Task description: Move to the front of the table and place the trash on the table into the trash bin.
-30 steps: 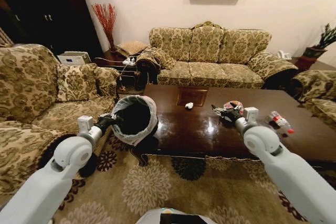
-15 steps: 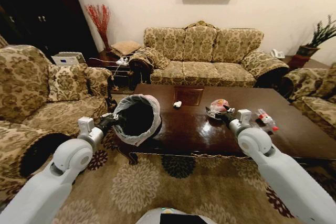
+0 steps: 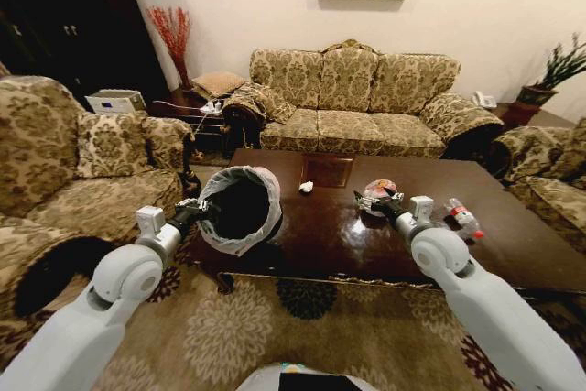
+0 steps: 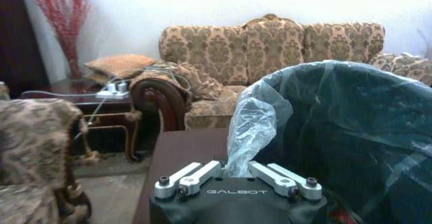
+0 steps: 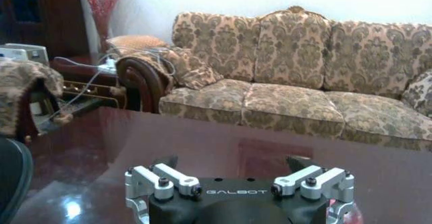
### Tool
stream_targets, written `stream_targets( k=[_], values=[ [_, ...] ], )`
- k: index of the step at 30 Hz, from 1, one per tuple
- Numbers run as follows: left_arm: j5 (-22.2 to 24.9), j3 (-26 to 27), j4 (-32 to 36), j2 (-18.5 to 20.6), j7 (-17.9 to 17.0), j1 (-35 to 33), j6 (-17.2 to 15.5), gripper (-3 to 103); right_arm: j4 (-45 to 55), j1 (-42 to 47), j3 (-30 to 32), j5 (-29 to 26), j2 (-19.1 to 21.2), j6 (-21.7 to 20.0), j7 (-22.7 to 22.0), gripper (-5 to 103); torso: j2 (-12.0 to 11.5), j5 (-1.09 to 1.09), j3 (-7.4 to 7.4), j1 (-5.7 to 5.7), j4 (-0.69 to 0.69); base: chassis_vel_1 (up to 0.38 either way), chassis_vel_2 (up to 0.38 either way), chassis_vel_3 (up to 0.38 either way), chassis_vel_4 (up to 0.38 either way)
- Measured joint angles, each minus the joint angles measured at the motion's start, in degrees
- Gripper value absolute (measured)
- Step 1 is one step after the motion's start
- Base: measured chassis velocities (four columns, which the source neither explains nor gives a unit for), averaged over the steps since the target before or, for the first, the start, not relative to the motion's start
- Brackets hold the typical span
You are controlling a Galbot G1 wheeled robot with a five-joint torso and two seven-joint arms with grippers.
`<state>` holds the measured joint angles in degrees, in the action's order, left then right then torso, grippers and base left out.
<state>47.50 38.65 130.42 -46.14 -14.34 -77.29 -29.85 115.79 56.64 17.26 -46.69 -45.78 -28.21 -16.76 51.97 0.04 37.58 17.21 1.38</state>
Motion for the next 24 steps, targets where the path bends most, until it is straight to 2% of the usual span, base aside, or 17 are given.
stream_targets(
  k=[5,13,18,24],
  values=[
    [0.02,0.00,0.24,-0.07,-0.05,0.01,-0.72,1,-0.19,0.16,-0.25,0.61,-0.65,0.06,-0.48,100,-0.01,-0.02,0.01,0.03,0.00,-0.139,0.021,0.125,-0.039],
    [-0.33,-0.12,0.28,-0.55,-0.08,-0.19,-1.33,1,-2.25,0.03,-0.74,2.08,-1.67,1.64,0.77,100,0.02,-0.06,-0.04,-0.09,0.04,0.047,0.016,-0.003,0.035],
    [-1.03,-0.16,-0.14,-0.87,-0.16,-0.46,-1.34,1,-3.02,0.30,-0.52,2.85,-2.79,1.94,0.88,100,0.00,-0.04,-0.01,-0.02,0.02,0.026,0.031,0.032,0.021],
    [-2.15,-0.58,-0.42,-1.54,-1.72,-0.73,-1.55,1,-3.85,1.79,0.73,4.44,-3.46,2.19,3.04,100,0.00,-0.04,-0.01,-0.02,0.04,0.014,0.032,0.032,0.031]
  ],
)
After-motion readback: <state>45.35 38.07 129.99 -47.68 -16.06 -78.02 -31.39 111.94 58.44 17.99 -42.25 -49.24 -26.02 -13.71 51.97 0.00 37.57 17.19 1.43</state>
